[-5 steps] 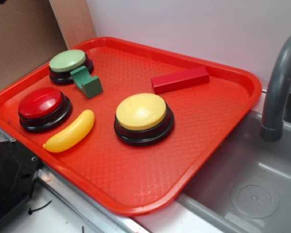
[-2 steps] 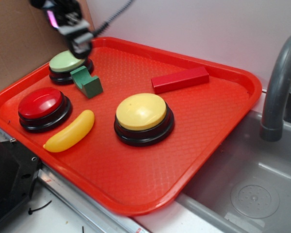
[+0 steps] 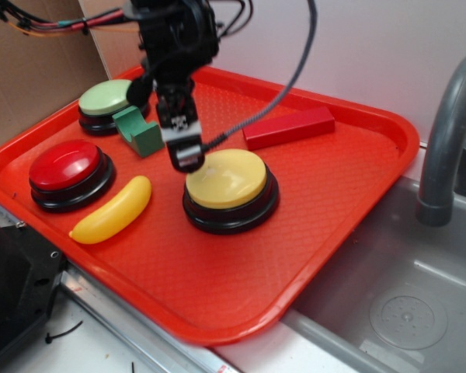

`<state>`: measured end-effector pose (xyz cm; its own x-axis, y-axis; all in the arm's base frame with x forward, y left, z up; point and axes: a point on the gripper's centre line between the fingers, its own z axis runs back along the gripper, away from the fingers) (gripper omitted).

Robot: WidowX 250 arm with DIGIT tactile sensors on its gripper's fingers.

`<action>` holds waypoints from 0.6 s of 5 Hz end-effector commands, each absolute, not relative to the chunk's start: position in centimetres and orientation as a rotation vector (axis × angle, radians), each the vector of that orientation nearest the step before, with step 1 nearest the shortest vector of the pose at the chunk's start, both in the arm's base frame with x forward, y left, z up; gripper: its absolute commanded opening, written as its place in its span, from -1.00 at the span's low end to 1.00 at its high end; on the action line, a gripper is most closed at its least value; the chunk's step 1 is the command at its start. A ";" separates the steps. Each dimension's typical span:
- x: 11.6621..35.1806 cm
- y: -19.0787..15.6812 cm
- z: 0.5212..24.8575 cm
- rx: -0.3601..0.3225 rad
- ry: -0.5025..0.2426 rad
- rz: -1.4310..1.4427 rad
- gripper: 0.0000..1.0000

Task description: Push the yellow button.

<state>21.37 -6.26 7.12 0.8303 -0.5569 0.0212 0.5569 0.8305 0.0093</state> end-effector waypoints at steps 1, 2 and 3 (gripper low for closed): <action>20.7 -7.3 4.5 0.006 -0.018 -0.645 1.00; 20.8 -7.4 5.1 0.008 -0.013 -0.632 1.00; 21.0 -7.6 6.7 -0.003 -0.032 -0.636 1.00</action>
<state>20.50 -6.75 5.38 0.8003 -0.5988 -0.0289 0.5987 0.8009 -0.0151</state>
